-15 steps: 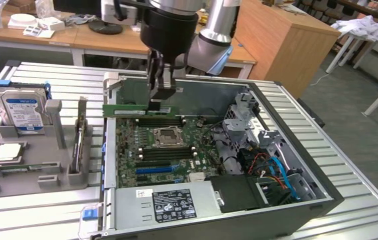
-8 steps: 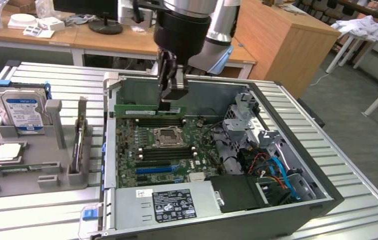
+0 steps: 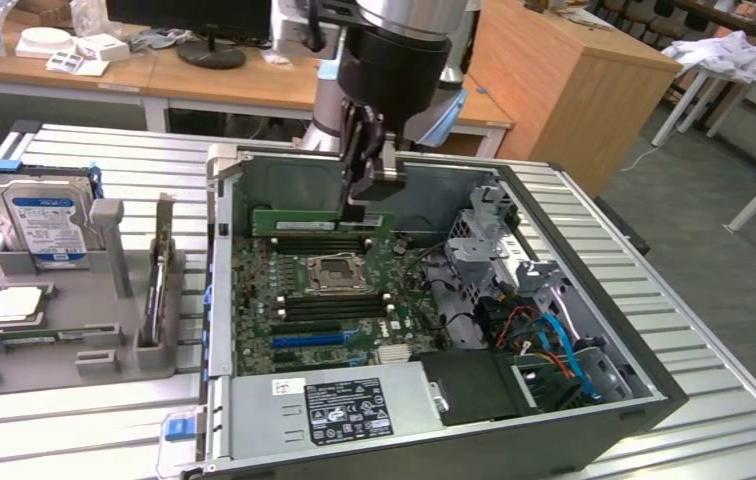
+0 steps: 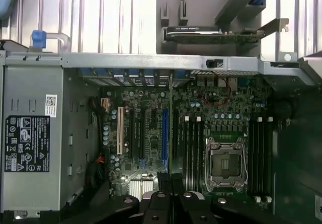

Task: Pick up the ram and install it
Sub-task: 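Pick up the ram and move it above insertion slot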

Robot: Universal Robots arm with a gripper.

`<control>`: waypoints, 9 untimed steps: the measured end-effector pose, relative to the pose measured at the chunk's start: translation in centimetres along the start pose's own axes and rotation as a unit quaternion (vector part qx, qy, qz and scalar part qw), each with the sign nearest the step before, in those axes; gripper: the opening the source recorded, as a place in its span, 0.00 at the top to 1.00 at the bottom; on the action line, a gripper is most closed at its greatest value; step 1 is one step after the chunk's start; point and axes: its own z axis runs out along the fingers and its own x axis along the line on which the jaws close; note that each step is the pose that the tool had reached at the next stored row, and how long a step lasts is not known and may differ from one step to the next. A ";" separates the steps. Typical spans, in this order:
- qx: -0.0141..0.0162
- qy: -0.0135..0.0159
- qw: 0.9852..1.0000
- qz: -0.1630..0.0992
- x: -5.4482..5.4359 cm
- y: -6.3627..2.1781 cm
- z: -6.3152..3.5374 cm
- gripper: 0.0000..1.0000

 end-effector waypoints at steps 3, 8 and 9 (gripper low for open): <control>0.000 0.000 1.000 0.000 0.0 -0.64 -0.02 0.88; 0.000 0.000 1.000 0.000 0.0 -1.72 -0.05 0.88; 0.000 0.000 1.000 0.000 0.0 -1.93 -0.06 0.88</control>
